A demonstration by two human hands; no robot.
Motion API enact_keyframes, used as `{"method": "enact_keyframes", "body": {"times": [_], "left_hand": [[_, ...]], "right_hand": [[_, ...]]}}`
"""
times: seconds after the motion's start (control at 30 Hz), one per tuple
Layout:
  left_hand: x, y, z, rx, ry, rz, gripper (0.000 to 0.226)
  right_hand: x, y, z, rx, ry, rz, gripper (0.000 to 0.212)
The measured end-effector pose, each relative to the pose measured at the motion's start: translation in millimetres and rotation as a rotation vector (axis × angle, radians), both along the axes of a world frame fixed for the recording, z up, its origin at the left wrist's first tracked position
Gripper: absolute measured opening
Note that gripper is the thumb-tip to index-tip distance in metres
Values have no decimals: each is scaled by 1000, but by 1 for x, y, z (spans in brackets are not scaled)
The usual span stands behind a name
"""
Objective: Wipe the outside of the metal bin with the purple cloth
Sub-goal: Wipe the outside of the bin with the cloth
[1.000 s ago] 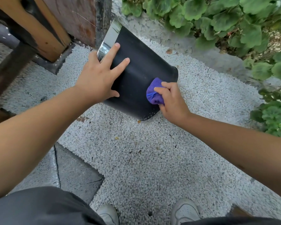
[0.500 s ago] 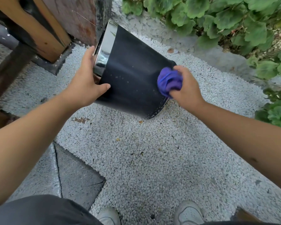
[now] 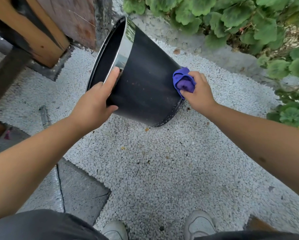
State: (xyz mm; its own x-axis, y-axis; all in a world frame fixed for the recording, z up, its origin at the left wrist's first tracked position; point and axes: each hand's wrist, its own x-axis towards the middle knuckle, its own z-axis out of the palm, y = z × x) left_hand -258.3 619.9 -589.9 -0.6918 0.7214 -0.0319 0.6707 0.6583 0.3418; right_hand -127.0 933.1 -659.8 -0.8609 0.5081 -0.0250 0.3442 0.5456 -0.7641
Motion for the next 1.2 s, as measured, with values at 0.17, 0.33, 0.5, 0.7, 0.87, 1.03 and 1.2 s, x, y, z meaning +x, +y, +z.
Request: {"method": "enact_keyframes", "body": {"times": [0.17, 0.33, 0.5, 0.7, 0.87, 1.03, 1.2], "left_hand": [[-5, -3, -2, 26, -76, 35, 126], [-4, -7, -3, 36, -79, 58, 124], [-5, -4, 7, 33, -97, 79, 110], [-26, 7, 46, 173, -81, 137, 102], [-20, -7, 56, 183, -52, -115, 98], [-2, -11, 50, -219, 294, -383, 93], [-13, -5, 56, -329, 268, -257, 96]], "right_hand": [[27, -32, -6, -47, -15, 62, 43], [34, -71, -12, -357, 3, -110, 53], [14, -59, 5, -610, 10, -137, 49], [-8, -32, 31, -792, 15, -132, 48], [-6, -27, 21, -833, -65, -181, 54], [-8, -25, 29, -731, -94, -121, 53], [-6, -28, 39, -556, -154, 62, 52]]}}
